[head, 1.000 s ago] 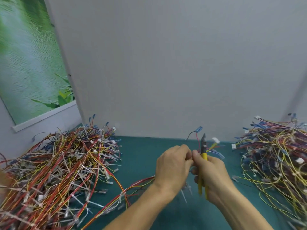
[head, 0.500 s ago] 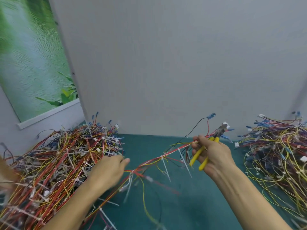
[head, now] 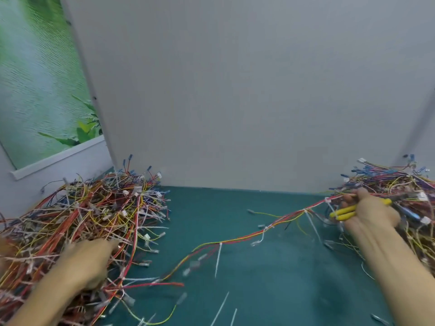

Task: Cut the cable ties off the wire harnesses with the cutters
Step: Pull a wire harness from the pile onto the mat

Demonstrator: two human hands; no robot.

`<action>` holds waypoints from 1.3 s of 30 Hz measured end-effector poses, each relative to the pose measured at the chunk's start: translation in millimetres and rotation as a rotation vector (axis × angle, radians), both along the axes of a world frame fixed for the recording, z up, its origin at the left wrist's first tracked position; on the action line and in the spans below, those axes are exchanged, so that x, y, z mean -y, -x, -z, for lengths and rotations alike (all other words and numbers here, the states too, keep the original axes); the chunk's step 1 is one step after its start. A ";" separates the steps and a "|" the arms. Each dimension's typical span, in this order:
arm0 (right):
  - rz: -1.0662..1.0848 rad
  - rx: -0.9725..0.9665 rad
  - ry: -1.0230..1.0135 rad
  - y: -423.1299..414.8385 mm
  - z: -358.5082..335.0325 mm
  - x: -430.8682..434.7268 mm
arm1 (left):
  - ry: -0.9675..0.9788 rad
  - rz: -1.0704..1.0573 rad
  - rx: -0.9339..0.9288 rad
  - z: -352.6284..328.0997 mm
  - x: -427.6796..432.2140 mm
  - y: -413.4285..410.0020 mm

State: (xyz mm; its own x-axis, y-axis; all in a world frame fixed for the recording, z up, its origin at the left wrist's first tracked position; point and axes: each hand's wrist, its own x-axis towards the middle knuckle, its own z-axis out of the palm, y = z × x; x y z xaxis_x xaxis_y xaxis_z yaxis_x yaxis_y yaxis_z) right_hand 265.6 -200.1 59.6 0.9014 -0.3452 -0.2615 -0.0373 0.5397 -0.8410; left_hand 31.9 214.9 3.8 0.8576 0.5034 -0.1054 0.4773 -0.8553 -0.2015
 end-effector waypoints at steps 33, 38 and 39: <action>-0.466 -0.060 0.229 37.5 13.0 0.6 | 0.101 0.379 0.197 29.6 110.1 -111.2; -0.466 0.117 0.329 37.4 0.9 10.3 | 0.036 0.501 0.620 -22.6 102.4 -113.6; -0.460 0.143 0.352 38.2 -1.8 12.8 | 0.059 0.535 0.700 -33.3 102.0 -112.6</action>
